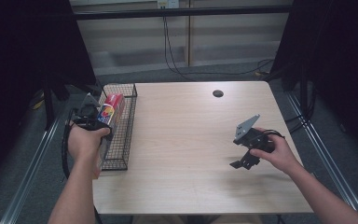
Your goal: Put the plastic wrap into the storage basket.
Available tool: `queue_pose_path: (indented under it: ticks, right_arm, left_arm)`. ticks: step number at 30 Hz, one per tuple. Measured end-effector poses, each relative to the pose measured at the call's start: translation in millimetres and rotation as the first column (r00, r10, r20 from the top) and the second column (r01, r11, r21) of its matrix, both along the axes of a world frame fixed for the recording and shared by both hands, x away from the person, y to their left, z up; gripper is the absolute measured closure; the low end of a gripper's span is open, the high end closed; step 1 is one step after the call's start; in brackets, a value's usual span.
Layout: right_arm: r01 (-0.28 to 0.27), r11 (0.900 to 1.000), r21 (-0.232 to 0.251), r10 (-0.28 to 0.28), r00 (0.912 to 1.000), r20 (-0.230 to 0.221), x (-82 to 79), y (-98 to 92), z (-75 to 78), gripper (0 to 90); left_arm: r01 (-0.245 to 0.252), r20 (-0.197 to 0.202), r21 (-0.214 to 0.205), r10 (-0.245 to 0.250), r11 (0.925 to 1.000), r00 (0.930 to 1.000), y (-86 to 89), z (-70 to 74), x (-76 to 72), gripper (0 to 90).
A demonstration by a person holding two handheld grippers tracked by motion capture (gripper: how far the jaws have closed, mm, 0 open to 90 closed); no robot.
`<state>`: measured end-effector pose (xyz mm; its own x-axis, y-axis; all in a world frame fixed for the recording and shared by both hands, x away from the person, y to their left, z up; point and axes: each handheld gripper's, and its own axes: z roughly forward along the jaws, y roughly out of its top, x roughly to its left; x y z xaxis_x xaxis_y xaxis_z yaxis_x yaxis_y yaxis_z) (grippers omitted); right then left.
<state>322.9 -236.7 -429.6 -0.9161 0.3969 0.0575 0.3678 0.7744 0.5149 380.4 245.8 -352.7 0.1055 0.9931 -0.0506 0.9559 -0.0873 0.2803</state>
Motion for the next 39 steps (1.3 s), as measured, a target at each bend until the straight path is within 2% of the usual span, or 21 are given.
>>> queue_pose_path:
  ticks: [4,11,14,15,16,33,34,35,39]
  right_arm:
    - [0.0,1.0,-0.001,0.0,1.0,0.001,0.2,0.0,-0.2,6.5]
    - [0.011,0.9999,-0.006,-0.011,0.9999,-0.007,-1.2,-0.5,0.5,6.5]
    - [-0.001,1.0,-0.004,0.001,1.0,0.004,-0.1,-1.0,0.6,6.5]
    - [0.002,1.0,-0.003,-0.002,1.0,0.0,-0.5,-1.1,0.8,6.5]
    - [0.002,1.0,-0.003,-0.002,1.0,0.0,-0.5,-1.2,1.0,6.5]
    - [0.008,0.9999,-0.011,-0.008,0.9999,-0.008,-3.1,0.0,1.1,6.6]
    - [0.007,0.9999,-0.01,-0.007,0.9999,-0.009,-3.3,0.1,1.1,6.6]
    - [0.008,0.9999,-0.009,-0.008,0.9999,-0.009,-3.6,0.3,0.9,6.6]
    - [0.008,0.9999,-0.015,-0.008,0.9999,-0.007,-4.5,0.1,0.9,6.6]
  left_arm:
    - [0.0,-0.003,-0.018,0.0,0.9998,1.0,-4.5,-4.5,1.3,42.0]
    - [-0.005,-0.015,-0.005,0.004,1.0,0.9999,-10.4,-12.3,4.1,41.9]
    - [-0.01,-0.015,-0.01,0.009,0.9999,0.9998,-12.8,-14.4,4.5,41.9]
    - [0.002,-0.018,-0.001,-0.002,1.0,0.9998,-12.6,-14.8,5.0,41.9]
    - [-0.011,-0.023,-0.01,0.011,0.9999,0.9997,-14.0,-15.5,4.7,41.8]
    - [-0.02,-0.051,0.009,0.021,0.9998,0.9985,-16.9,-29.4,8.2,41.5]
    - [-0.031,-0.057,-0.004,0.03,0.9995,0.9979,-17.3,-31.0,8.3,41.5]
    - [-0.021,-0.064,0.0,0.021,0.9998,0.9977,-16.6,-32.2,9.1,41.5]
    - [-0.036,-0.064,-0.001,0.036,0.9993,0.9973,-18.3,-35.3,8.2,41.3]
